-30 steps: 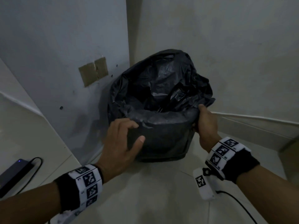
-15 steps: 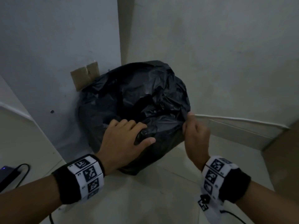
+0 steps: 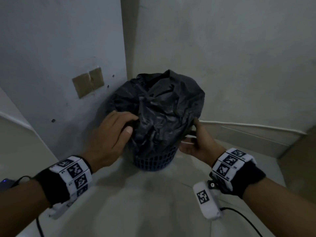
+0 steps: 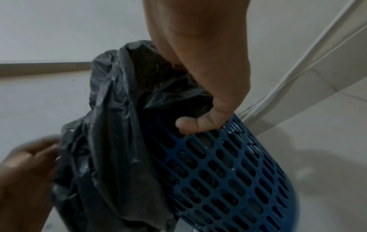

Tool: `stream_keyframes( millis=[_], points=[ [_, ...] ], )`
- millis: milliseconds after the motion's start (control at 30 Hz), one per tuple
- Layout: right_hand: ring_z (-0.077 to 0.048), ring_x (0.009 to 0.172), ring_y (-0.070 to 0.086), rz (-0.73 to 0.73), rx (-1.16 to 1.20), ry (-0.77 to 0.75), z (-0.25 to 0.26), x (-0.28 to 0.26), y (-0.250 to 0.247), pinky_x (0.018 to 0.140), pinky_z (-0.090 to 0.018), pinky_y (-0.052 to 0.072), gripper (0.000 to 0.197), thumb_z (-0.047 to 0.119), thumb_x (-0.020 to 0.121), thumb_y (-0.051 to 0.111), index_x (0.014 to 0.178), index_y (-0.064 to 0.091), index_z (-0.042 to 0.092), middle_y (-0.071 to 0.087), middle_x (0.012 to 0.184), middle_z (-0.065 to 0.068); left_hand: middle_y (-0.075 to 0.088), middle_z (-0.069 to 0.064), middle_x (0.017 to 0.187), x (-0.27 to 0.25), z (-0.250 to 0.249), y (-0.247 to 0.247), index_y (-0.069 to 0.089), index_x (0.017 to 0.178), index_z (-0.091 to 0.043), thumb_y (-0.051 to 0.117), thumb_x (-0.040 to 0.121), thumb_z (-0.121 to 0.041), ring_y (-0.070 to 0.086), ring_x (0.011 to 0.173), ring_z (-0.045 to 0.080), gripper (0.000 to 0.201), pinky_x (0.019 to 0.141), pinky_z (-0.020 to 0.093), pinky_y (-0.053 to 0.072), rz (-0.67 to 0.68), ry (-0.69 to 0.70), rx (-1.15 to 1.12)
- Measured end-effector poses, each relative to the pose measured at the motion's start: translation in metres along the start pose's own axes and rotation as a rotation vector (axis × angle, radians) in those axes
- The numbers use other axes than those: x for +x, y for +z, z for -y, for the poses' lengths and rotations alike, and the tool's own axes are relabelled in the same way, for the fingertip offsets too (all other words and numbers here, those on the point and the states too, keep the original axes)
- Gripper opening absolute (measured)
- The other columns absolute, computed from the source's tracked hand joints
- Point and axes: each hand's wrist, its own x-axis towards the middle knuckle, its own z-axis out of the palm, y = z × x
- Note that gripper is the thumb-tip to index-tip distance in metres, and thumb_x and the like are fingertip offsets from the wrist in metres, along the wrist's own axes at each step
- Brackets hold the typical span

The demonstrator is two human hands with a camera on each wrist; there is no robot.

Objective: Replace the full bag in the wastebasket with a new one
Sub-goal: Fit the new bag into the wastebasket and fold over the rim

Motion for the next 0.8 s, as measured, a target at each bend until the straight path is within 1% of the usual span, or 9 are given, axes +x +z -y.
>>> stream_keyframes(
  millis=[67, 200, 333, 433, 567, 633, 700, 733, 800],
  points=[
    [-0.026, 0.082, 0.066, -0.014, -0.026, -0.077, 0.001, 0.001, 0.009, 0.074, -0.040, 0.059, 0.047, 0.053, 0.094, 0.050, 0.116, 0.060, 0.012, 0.063, 0.107, -0.009, 0.050, -0.001, 0.128, 0.003, -0.021, 0.003, 0.046, 0.129, -0.018, 0.031, 0.099, -0.044, 0.045, 0.121, 0.013, 0.043, 0.113, 0.033, 0.024, 0.067, 0.047, -0.044],
    [-0.022, 0.087, 0.066, 0.002, 0.092, -0.113, 0.006, 0.002, 0.020, 0.061, -0.031, 0.061, 0.034, 0.031, 0.097, 0.056, 0.121, 0.063, 0.009, 0.067, 0.115, -0.010, 0.040, -0.002, 0.142, 0.008, -0.040, 0.019, 0.029, 0.145, -0.028, 0.035, 0.089, -0.067, 0.031, 0.130, 0.013, 0.068, 0.108, 0.023, 0.014, 0.250, 0.005, 0.188],
    [-0.022, 0.088, 0.067, -0.004, 0.169, -0.118, 0.004, 0.006, 0.019, 0.057, -0.029, 0.060, 0.033, 0.032, 0.098, 0.054, 0.119, 0.063, 0.009, 0.069, 0.108, -0.007, 0.046, -0.002, 0.137, 0.013, -0.034, 0.024, 0.023, 0.149, -0.030, 0.037, 0.088, -0.068, 0.043, 0.122, 0.017, 0.073, 0.105, 0.028, 0.023, 0.298, -0.037, 0.295],
    [-0.027, 0.098, 0.066, 0.027, 0.246, -0.138, -0.001, 0.009, 0.017, 0.072, -0.038, 0.061, 0.039, 0.033, 0.103, 0.043, 0.130, 0.057, 0.008, 0.065, 0.121, -0.011, 0.053, -0.002, 0.127, 0.017, -0.031, 0.026, 0.026, 0.148, -0.030, 0.039, 0.089, -0.066, 0.053, 0.110, 0.019, 0.070, 0.097, 0.032, 0.034, 0.275, -0.027, 0.324],
    [-0.036, 0.114, 0.058, 0.041, 0.393, -0.104, -0.006, 0.011, 0.010, 0.094, -0.049, 0.050, 0.041, 0.018, 0.105, 0.025, 0.138, 0.045, 0.002, 0.056, 0.133, -0.019, 0.057, -0.001, 0.117, 0.018, -0.028, 0.028, 0.036, 0.143, -0.032, 0.036, 0.090, -0.067, 0.057, 0.100, 0.021, 0.064, 0.091, 0.034, 0.038, 0.278, -0.006, 0.381],
    [-0.030, 0.096, 0.065, 0.038, 0.349, -0.108, -0.011, 0.011, 0.005, 0.090, -0.047, 0.051, 0.037, 0.014, 0.105, 0.025, 0.128, 0.050, 0.002, 0.065, 0.112, -0.017, 0.057, -0.001, 0.113, 0.018, -0.026, 0.029, 0.043, 0.138, -0.032, 0.034, 0.091, -0.065, 0.057, 0.096, 0.021, 0.058, 0.090, 0.034, 0.038, 0.282, 0.000, 0.400],
    [-0.022, 0.063, 0.066, -0.003, 0.162, -0.061, -0.024, 0.011, 0.001, 0.080, -0.045, 0.053, 0.033, 0.013, 0.104, 0.026, 0.108, 0.057, 0.001, 0.068, 0.073, -0.011, 0.059, -0.001, 0.109, 0.020, -0.026, 0.028, 0.053, 0.130, -0.029, 0.034, 0.093, -0.058, 0.059, 0.093, 0.021, 0.050, 0.089, 0.034, 0.038, 0.269, 0.002, 0.387],
    [-0.023, 0.056, 0.064, -0.032, 0.052, -0.011, -0.032, 0.010, -0.001, 0.075, -0.044, 0.053, 0.032, 0.015, 0.105, 0.028, 0.099, 0.057, 0.002, 0.064, 0.065, -0.011, 0.060, -0.001, 0.108, 0.022, -0.027, 0.027, 0.057, 0.124, -0.028, 0.033, 0.094, -0.054, 0.059, 0.092, 0.021, 0.046, 0.089, 0.035, 0.038, 0.258, -0.001, 0.372],
    [-0.029, 0.063, 0.061, -0.069, -0.101, 0.095, -0.048, 0.013, -0.008, 0.067, -0.042, 0.052, 0.032, 0.020, 0.106, 0.032, 0.094, 0.055, 0.001, 0.057, 0.070, -0.013, 0.062, -0.002, 0.107, 0.026, -0.026, 0.024, 0.062, 0.114, -0.026, 0.034, 0.095, -0.045, 0.060, 0.092, 0.021, 0.039, 0.093, 0.036, 0.036, 0.214, -0.003, 0.352]
  ],
)
